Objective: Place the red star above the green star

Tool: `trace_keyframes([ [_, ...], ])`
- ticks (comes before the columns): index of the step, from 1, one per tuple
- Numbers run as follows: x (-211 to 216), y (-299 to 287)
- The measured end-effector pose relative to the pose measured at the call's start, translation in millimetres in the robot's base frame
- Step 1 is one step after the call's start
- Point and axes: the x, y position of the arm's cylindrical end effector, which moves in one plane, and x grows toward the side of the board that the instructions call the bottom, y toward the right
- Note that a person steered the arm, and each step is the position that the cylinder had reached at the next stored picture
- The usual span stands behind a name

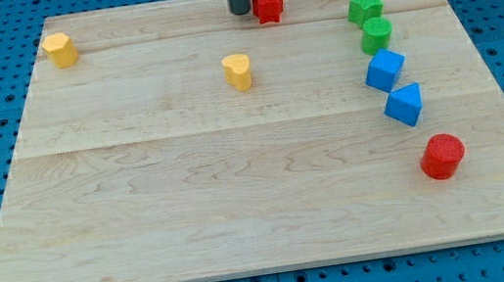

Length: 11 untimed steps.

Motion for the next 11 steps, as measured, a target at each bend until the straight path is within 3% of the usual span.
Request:
trace_keyframes([
  [1,-4.7,55.1],
  [2,-4.7,61.4],
  [3,22.4,24.9],
  [5,24.9,100.0],
  [6,14.4,104.9],
  [7,16.0,57.1],
  [8,-9.5,43.1],
  [10,-21.6,129.8],
  [11,-21.5,107.6],
])
